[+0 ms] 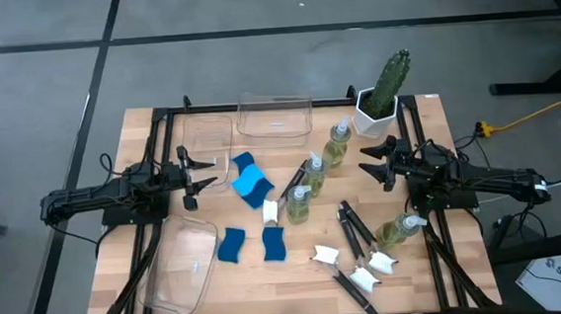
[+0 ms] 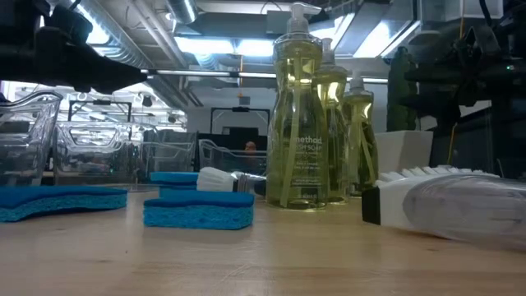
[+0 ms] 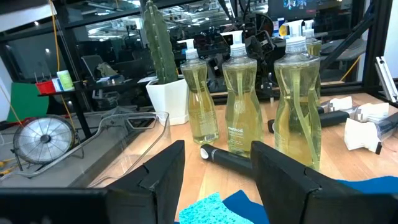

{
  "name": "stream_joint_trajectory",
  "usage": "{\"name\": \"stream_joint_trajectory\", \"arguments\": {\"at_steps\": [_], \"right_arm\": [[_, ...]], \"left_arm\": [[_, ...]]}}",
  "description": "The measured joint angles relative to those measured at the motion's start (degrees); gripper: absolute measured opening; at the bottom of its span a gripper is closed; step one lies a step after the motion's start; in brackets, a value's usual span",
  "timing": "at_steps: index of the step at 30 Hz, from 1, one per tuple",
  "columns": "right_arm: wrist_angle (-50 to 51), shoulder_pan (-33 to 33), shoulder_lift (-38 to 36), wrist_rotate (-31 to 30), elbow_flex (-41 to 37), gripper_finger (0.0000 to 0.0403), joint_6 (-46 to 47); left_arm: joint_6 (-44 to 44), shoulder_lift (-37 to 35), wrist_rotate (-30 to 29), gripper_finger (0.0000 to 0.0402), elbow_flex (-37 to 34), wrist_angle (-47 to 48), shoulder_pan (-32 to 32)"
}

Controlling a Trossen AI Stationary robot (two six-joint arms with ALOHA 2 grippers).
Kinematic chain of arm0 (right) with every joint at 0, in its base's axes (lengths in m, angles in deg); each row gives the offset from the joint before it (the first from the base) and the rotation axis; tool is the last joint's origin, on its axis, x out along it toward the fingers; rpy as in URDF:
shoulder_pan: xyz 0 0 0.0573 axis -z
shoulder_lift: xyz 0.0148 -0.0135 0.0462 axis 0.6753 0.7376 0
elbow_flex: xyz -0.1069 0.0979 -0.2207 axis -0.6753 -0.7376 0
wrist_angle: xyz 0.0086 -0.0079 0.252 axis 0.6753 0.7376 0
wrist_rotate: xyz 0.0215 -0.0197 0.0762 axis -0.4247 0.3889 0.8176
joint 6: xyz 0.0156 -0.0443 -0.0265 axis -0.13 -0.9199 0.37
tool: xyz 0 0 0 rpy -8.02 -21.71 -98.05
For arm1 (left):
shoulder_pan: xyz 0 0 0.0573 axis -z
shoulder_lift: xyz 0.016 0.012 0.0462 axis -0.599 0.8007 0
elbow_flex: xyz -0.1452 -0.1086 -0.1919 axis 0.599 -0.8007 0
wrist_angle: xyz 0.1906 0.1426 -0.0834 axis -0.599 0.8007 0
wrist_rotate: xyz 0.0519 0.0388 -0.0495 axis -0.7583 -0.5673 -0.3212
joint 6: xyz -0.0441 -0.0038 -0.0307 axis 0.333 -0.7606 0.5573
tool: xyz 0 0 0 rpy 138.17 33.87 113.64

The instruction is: Pick & Place Kitchen Sink Supplies

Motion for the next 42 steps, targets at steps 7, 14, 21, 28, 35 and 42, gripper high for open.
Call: {"name": "stream_joint_trajectory", "arguments": {"at_steps": [7,14,21,28,35,42], "right_arm": [[0.0,0.0,0.0,0.0,0.0,0.0300,0.0],[0.0,0.0,0.0,0.0,0.0,0.0300,0.0],[0.0,0.0,0.0,-2.5,0.0,0.0300,-6.4],[0.0,0.0,0.0,-3.0,0.0,0.0300,-7.0],[-0.1,0.0,0.0,-2.8,0.0,0.0300,4.8],[-2.6,0.0,0.0,-4.1,0.0,0.0300,4.8]], "left_arm": [[0.0,0.0,0.0,0.0178,0.0,0.0,0.0],[0.0,0.0,0.0,0.0180,0.0,0.0,0.0],[0.0,0.0,0.0,0.0178,0.0,0.0,0.0],[0.0,0.0,0.0,0.0179,0.0,0.0,0.0],[0.0,0.0,0.0,0.0180,0.0,0.0,0.0],[0.0,0.0,0.0,0.0178,0.0,0.0,0.0]]}}
